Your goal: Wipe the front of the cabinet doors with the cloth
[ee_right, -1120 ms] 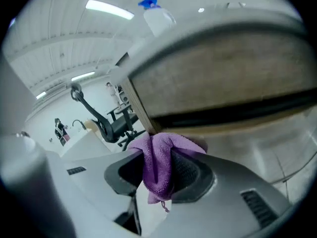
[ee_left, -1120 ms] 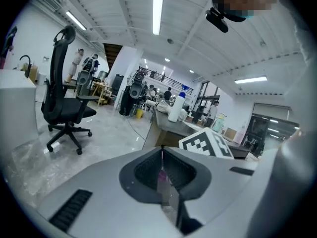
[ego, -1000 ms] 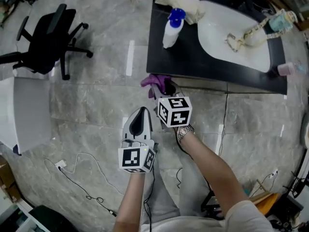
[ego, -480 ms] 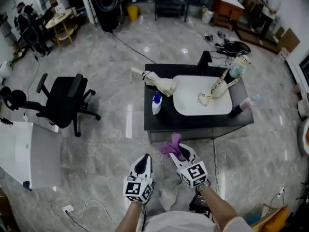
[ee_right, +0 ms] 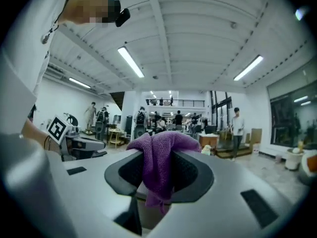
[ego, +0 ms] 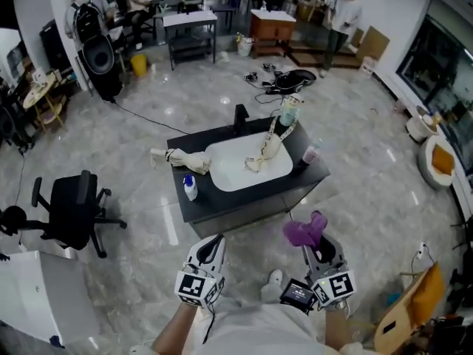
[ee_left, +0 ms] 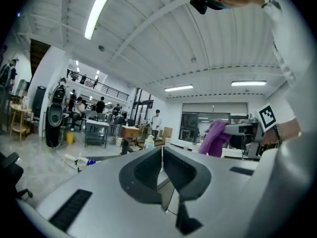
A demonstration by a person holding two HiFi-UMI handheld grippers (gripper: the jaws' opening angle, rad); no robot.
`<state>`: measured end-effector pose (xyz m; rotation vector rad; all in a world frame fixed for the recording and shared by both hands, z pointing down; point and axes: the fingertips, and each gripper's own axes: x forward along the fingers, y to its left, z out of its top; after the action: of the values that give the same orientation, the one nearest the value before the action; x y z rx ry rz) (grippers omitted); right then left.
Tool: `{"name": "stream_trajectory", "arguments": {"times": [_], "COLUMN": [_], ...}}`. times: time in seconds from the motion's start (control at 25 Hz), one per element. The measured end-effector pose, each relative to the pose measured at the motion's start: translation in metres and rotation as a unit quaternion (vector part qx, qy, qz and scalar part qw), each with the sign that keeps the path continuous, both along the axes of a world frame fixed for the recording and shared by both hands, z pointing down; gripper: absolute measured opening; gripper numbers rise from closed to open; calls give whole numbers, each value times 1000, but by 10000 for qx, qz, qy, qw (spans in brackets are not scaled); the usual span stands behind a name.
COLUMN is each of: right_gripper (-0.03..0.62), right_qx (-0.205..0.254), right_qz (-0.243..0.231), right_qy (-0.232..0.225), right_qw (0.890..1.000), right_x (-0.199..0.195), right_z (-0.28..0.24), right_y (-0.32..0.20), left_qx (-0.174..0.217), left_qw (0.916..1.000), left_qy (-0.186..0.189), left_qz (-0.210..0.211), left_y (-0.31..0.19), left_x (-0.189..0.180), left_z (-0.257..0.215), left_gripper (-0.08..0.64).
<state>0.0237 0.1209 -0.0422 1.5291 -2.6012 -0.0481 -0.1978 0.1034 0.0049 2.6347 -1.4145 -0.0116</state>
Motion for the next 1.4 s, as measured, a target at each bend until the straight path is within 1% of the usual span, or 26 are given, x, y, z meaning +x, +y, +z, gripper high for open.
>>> {"name": "stream_trajectory", "arguments": {"times": [0.08, 0.12, 0.16, 0.24, 0.32, 0.4, 0.52, 0.56, 0.64, 0.68, 0.72, 0.76, 0.84, 0.88, 0.96, 1.08, 1.24, 1.32, 1.4], "right_gripper": [133, 133, 133, 133, 133, 133, 133, 133, 133, 133, 133, 133, 133, 133, 133, 133, 133, 133, 133], "right_qx": [262, 406, 564, 836, 962, 979, 878, 755, 383, 189, 26, -87, -154, -141, -137, -269, -481, -604, -713], "right_qz": [160, 189, 184, 66, -149, -389, -776, -922, -1201, -1335, -1483, -1657, -2038, -2197, -2395, -2492, -2389, -2338, -2337], "right_qy": [186, 184, 107, -220, -594, -778, -817, -853, -979, -1064, -1152, -1219, -1242, -1221, -1233, -1348, -1197, -1186, -1154], "right_qw": [9994, 9988, 9982, 9962, 9935, 9914, 9898, 9892, 9872, 9851, 9822, 9786, 9710, 9678, 9629, 9587, 9624, 9631, 9628], "right_x": [30, 45, 60, 91, 124, 157, 199, 209, 221, 222, 219, 213, 193, 182, 162, 144, 126, 111, 91], "right_z": [-26, -41, -58, -91, -114, -126, -122, -114, -93, -82, -72, -63, -53, -50, -47, -42, -33, -28, -21], "right_y": [11, 13, 13, 10, 8, 4, -9, -13, -18, -20, -21, -19, -7, 1, 20, 51, 92, 114, 141], "left_qx": [239, 365, 485, 629, 609, 508, 299, 185, -35, -93, -107, -97, -122, -176, -283, -217, 60, 187, 204], "left_qw": [9997, 9993, 9987, 9970, 9950, 9918, 9837, 9809, 9763, 9750, 9747, 9750, 9753, 9749, 9742, 9755, 9802, 9816, 9829], "left_qy": [-6, 17, 55, 115, 120, 183, 274, 310, 511, 594, 585, 476, 190, 134, 169, 187, 186, 199, 301], "left_qz": [6, -61, -164, -444, -779, -1155, -1751, -1911, -2103, -2139, -2155, -2167, -2198, -2215, -2231, -2180, -1972, -1888, -1805], "left_y": [1, 1, 2, 8, 22, 33, 40, 44, 55, 60, 66, 72, 88, 96, 111, 130, 160, 182, 207], "left_x": [16, 24, 32, 49, 67, 86, 116, 128, 154, 167, 177, 186, 195, 196, 194, 188, 175, 161, 142], "left_z": [-28, -42, -58, -85, -98, -97, -81, -75, -70, -71, -72, -72, -67, -62, -55, -57, -64, -62, -51], "left_gripper": [17, 17, 17, 17, 17, 17, 17, 17, 17, 17, 17, 17, 17, 17, 17, 17, 17, 17, 17]}}
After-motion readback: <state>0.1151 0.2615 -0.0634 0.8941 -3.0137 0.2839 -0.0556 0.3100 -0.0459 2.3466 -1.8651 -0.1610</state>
